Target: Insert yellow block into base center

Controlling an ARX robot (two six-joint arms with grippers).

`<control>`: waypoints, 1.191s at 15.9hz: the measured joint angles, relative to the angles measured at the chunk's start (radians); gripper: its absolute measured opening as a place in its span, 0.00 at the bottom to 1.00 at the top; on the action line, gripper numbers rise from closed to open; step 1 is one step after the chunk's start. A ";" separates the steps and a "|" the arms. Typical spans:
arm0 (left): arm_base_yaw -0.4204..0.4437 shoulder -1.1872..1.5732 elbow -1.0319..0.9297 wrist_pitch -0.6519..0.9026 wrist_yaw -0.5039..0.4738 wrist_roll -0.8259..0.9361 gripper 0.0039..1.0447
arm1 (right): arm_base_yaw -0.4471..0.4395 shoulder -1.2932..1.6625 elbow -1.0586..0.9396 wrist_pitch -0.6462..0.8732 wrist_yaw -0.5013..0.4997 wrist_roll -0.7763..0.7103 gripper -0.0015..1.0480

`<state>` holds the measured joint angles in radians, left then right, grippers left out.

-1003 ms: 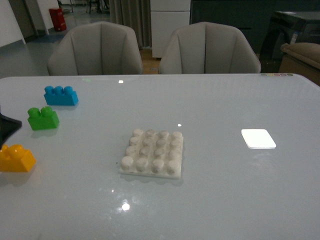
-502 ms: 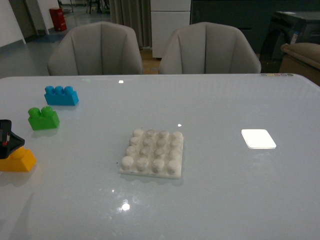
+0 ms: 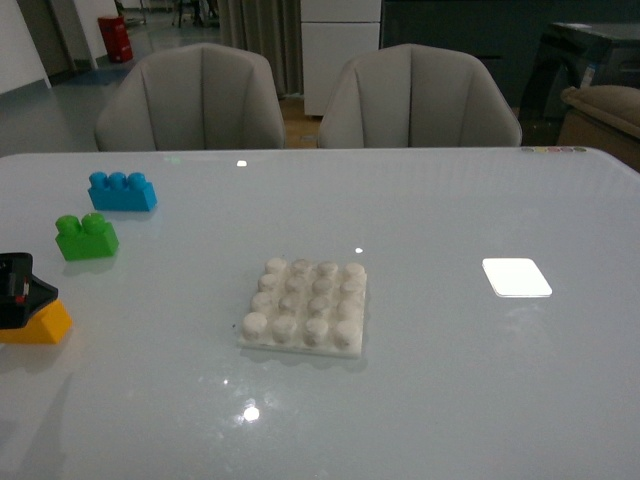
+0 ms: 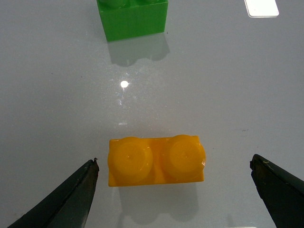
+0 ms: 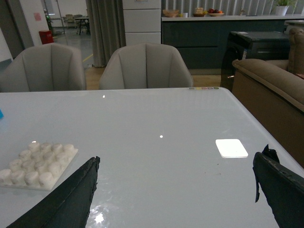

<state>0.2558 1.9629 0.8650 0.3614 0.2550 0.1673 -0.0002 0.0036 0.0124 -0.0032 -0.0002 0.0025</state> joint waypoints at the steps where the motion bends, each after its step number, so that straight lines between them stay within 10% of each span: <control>1: 0.001 0.017 0.000 0.027 -0.004 0.007 0.94 | 0.000 0.000 0.000 0.000 0.000 0.000 0.94; 14: -0.016 0.113 0.003 0.135 -0.020 0.016 0.93 | 0.000 0.000 0.000 0.000 0.000 0.000 0.94; 19: -0.019 0.118 0.005 0.142 -0.018 0.012 0.60 | 0.000 0.000 0.000 0.000 0.000 0.000 0.94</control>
<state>0.2371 2.0808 0.8696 0.5037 0.2375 0.1791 -0.0002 0.0036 0.0124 -0.0032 0.0002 0.0025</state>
